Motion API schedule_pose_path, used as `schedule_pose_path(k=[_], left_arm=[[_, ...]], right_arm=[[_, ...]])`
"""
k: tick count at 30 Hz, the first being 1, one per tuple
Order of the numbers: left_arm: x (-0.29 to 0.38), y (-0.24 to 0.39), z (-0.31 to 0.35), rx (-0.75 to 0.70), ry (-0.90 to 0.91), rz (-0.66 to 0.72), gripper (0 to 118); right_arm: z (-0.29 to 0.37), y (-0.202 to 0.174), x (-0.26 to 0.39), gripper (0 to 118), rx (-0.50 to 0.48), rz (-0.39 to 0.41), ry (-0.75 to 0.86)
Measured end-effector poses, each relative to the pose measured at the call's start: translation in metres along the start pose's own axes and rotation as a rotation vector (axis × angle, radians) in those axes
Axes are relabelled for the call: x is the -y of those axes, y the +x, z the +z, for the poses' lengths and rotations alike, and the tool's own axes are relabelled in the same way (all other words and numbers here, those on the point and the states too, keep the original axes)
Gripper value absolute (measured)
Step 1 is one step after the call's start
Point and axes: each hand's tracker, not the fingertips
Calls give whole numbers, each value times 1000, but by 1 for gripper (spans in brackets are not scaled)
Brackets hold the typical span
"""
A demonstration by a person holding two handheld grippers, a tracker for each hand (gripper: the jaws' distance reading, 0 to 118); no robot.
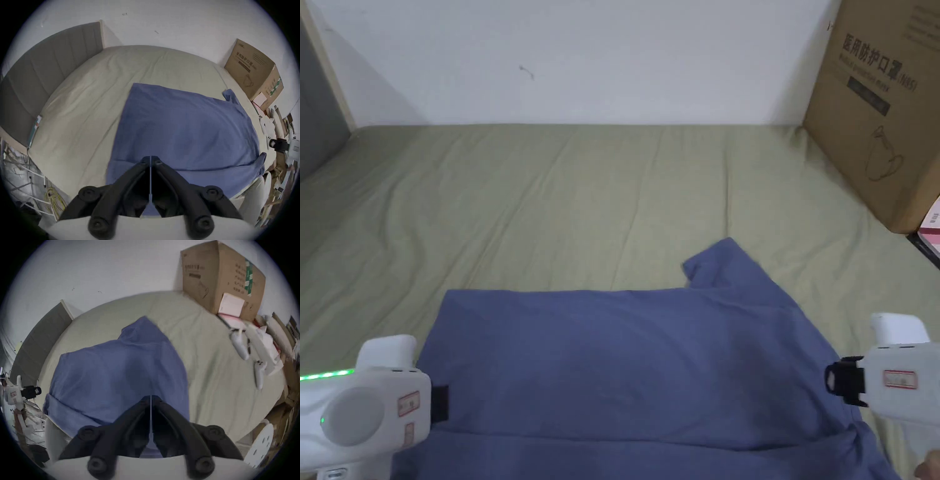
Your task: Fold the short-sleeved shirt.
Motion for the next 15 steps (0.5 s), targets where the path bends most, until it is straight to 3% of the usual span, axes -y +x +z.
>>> schedule_pose_path(k=[8,9,10,11,12,13,15], left_arm=[[-33,17,-29,-5,-34,-45,1],[-38,17,-33,-5,-32,-46,1],[-44,18,-36,-4,-33,-45,1],[-48,19,-40,-3,-35,-38,1],[-51,20,-45,1,-36,-32,1],[-53,21,-48,-1,-45,-30,1],[-55,23,-57,3,-55,-26,1]], right_arm=[[-45,4,-53,2,3,-24,10],[-56,9,-76,7,2,-18,15],[-63,12,-90,23,7,-17,12],[-71,13,-103,52,8,-19,7],[-84,17,-123,91,10,-28,1],[-98,20,-137,106,15,-33,-7],[-125,27,-160,106,37,-56,-32]])
